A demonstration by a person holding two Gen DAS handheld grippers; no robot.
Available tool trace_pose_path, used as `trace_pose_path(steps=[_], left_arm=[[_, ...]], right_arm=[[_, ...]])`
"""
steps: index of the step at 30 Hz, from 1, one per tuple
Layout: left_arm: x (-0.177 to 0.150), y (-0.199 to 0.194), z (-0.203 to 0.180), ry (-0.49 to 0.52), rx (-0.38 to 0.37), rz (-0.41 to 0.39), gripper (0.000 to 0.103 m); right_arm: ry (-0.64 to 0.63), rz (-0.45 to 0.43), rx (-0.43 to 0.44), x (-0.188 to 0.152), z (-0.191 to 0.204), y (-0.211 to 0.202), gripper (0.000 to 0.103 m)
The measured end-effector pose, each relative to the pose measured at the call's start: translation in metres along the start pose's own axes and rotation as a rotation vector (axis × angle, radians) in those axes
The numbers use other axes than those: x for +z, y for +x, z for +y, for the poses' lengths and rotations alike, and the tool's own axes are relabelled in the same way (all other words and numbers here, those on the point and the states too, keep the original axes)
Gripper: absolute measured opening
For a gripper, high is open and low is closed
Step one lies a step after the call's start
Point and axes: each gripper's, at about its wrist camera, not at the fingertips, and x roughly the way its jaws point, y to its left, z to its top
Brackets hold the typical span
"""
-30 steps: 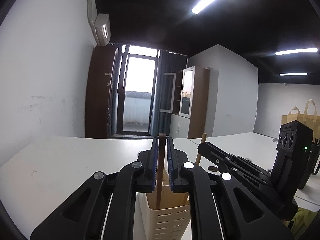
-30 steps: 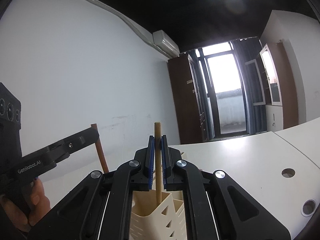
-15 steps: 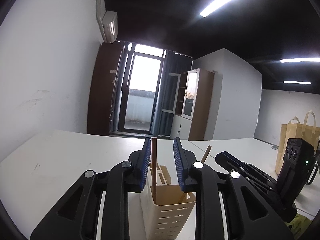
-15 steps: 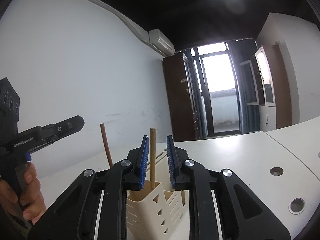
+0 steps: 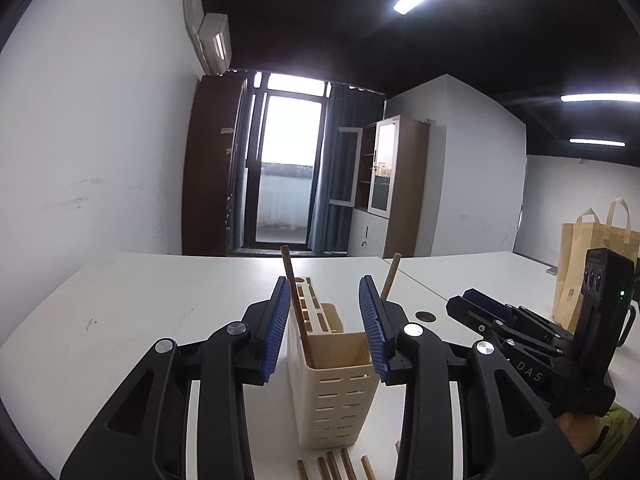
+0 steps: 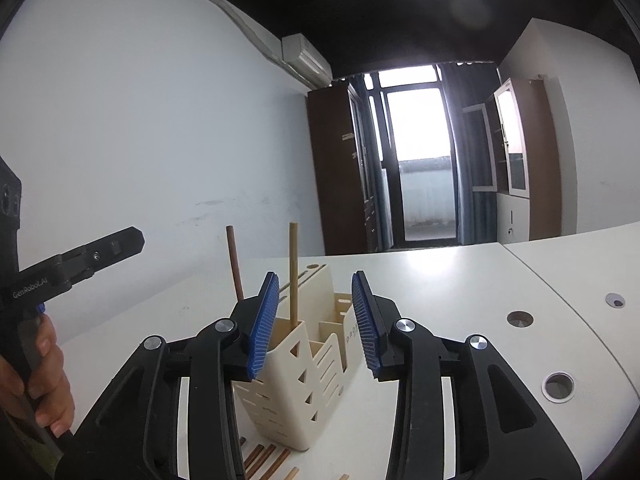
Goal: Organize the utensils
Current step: 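Withdraw both grippers and move back toward the remaining chopsticks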
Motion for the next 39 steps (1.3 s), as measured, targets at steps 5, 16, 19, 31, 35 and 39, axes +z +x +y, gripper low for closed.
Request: trace_pose_path(steps=[5, 16, 19, 31, 35, 39], left_arm=[[-0.007, -0.008, -0.003, 0.003, -0.008, 0.052, 0.041], [-0.021, -0.005, -0.002, -0.011, 0.069, 0.213, 0.045], [-0.037, 0.006, 0.004, -0.037, 0.077, 0.303, 0.045], [-0.077, 0.033, 0.016, -0.075, 0.09, 0.485, 0.045], [-0.088, 0.041, 0.018, -0.086, 0.078, 0.554, 0.05], [-0.098, 0.052, 0.021, -0.078, 0.085, 0.623, 0.05]], right_arm=[[-0.009, 0.065, -0.013, -0.007, 0.005, -0.003, 0.046], [0.049, 0.248, -0.081, -0.038, 0.002, -0.006, 0.05], [0.058, 0.303, -0.099, -0.05, 0.001, -0.002, 0.051], [0.034, 0.436, -0.135, -0.075, 0.0, 0.016, 0.051], [-0.003, 0.477, -0.175, -0.08, 0.007, 0.02, 0.052], [0.014, 0.548, -0.176, -0.093, 0.003, 0.031, 0.052]])
